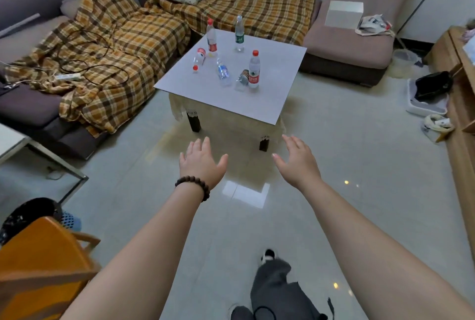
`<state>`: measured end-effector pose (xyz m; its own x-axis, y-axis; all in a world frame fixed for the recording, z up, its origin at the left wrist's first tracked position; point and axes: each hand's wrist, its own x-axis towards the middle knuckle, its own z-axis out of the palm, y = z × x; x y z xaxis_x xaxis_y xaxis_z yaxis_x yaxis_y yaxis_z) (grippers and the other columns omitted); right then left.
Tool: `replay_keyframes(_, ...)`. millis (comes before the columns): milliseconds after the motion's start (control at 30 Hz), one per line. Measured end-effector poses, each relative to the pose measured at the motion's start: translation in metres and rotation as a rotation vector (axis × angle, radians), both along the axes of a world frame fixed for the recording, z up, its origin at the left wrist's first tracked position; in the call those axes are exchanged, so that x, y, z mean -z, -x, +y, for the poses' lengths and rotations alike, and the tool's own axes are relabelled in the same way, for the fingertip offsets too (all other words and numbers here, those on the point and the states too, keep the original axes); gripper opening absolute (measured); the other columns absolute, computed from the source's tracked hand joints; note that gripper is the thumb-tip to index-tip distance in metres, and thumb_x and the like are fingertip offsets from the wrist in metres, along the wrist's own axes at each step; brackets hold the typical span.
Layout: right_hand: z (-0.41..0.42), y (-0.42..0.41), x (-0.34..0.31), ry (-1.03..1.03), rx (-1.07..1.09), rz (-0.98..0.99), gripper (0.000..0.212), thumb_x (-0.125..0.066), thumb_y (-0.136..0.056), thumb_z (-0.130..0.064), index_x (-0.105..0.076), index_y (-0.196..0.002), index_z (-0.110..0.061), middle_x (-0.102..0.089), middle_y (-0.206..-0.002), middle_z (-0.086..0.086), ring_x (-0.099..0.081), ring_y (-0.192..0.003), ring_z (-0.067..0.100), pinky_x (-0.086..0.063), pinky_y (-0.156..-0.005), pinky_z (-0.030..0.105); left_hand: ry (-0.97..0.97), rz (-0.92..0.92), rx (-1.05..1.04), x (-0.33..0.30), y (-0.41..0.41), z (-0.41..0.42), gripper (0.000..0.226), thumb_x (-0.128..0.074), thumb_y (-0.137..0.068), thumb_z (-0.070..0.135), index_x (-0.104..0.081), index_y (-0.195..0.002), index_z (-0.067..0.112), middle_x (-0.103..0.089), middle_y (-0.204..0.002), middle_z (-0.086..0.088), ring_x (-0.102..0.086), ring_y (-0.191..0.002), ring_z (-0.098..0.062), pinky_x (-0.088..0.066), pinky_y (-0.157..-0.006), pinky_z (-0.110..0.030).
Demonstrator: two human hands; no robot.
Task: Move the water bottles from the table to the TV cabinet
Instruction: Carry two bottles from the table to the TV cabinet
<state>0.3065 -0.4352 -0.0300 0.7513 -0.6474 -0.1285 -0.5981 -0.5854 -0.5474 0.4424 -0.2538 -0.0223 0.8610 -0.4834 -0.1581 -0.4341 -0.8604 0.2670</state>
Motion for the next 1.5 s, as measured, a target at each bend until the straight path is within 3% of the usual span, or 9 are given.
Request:
replay_keyframes(633,-0.270,-0.291,0.025,-0.041,-0.018,0.001,0.062,-0.048,-0.095,-0.036,-0.026,-0.149,-0.016,-0.024,-0.158,0.005,-0.016,-0.147,0.021,-0.018,-0.119,0.035,-0.010,0.007,0.012,0.012,-0.281,-0.271,0.072,-0.037,-0.093,0.051,-0.019,-0.151,0.013,-0.023,-0.158,-0.006,-0.015,-0.147,-0.022,-0.016,-0.118,-0.046)
replay_keyframes(867,-0.313,-0.358,0.044,-0.077,0.004,0.042,0.063,-0.049,-0.094,-0.036,-0.026,-0.149,-0.017,-0.024,-0.158,0.005,-0.016,-0.147,0.021,-0.018,-0.119,0.036,-0.074,0.026,0.049,0.025,-0.351,-0.318,0.072,-0.037,-0.093,0.052,-0.019,-0.151,0.013,-0.023,-0.158,-0.006,-0.016,-0.147,-0.024,-0.017,-0.117,-0.045)
replay_keyframes(1033,-0.332,-0.413,0.063,-0.091,0.052,0.055,0.062,-0.050,-0.094,-0.035,-0.026,-0.148,-0.017,-0.024,-0.158,0.004,-0.016,-0.147,0.021,-0.019,-0.119,0.037,-0.056,0.047,0.105,0.047,-0.417,-0.345,0.070,-0.040,-0.092,0.051,-0.025,-0.148,0.013,-0.033,-0.151,-0.006,-0.024,-0.142,-0.024,-0.022,-0.115,-0.046)
replay_keyframes(1500,-0.358,-0.521,0.137,-0.307,0.387,0.129,0.069,-0.060,-0.088,-0.033,-0.028,-0.147,-0.016,-0.029,-0.156,0.006,-0.023,-0.145,0.022,-0.024,-0.117,0.037,-0.058,0.244,0.343,0.117,-0.576,-0.432,0.063,-0.045,-0.093,0.045,-0.032,-0.144,0.010,-0.040,-0.146,-0.007,-0.035,-0.135,-0.024,-0.030,-0.107,-0.039)
